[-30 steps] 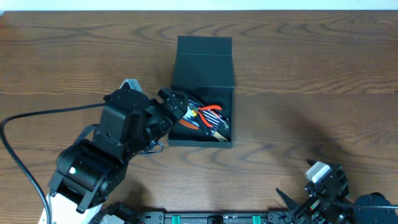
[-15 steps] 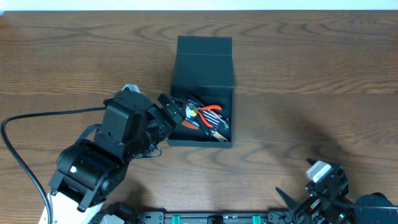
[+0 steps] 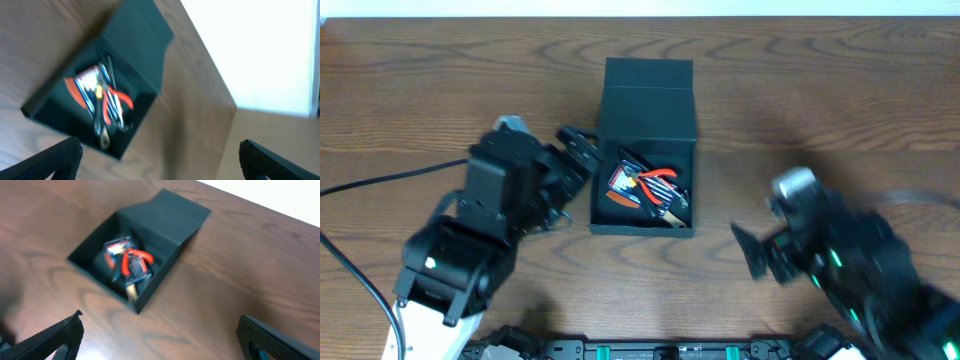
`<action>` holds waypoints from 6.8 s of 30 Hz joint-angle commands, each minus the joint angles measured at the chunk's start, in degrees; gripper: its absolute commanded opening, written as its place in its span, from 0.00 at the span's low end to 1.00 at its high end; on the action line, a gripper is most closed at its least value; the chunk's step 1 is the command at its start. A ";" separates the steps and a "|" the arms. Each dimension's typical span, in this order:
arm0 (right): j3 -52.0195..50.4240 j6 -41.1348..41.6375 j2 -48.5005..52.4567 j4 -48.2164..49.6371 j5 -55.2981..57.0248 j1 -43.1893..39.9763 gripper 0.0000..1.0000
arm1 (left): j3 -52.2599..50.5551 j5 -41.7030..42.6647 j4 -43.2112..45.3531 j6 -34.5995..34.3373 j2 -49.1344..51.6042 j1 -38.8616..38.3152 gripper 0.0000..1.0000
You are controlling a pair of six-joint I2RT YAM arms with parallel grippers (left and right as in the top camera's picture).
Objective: Pack container
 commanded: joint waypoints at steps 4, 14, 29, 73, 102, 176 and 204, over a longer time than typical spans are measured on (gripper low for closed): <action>13.31 -11.69 18.36 2.58 2.67 -4.63 0.99 | 0.13 7.45 2.78 5.84 6.29 15.26 0.85; 13.81 -8.28 36.22 18.95 1.92 -9.01 0.24 | 0.13 23.41 17.75 7.32 25.57 28.68 0.08; 13.81 20.50 56.54 23.85 -15.91 -20.70 0.01 | 0.22 34.29 28.41 4.00 49.31 31.34 0.06; 13.79 23.56 76.28 39.63 -34.07 -22.21 0.01 | 2.58 47.63 49.72 -0.59 65.26 20.26 0.06; 13.81 9.35 58.95 38.51 -33.83 -20.63 0.01 | 10.27 50.62 22.60 30.40 55.82 21.66 0.06; -6.75 -5.66 -14.43 -4.46 -9.86 -12.02 0.99 | 10.19 6.05 -26.08 49.11 -10.49 21.64 0.99; -9.92 -3.56 -22.73 -10.47 -9.84 -12.02 0.99 | 10.19 6.05 -29.29 49.11 -16.92 21.64 0.99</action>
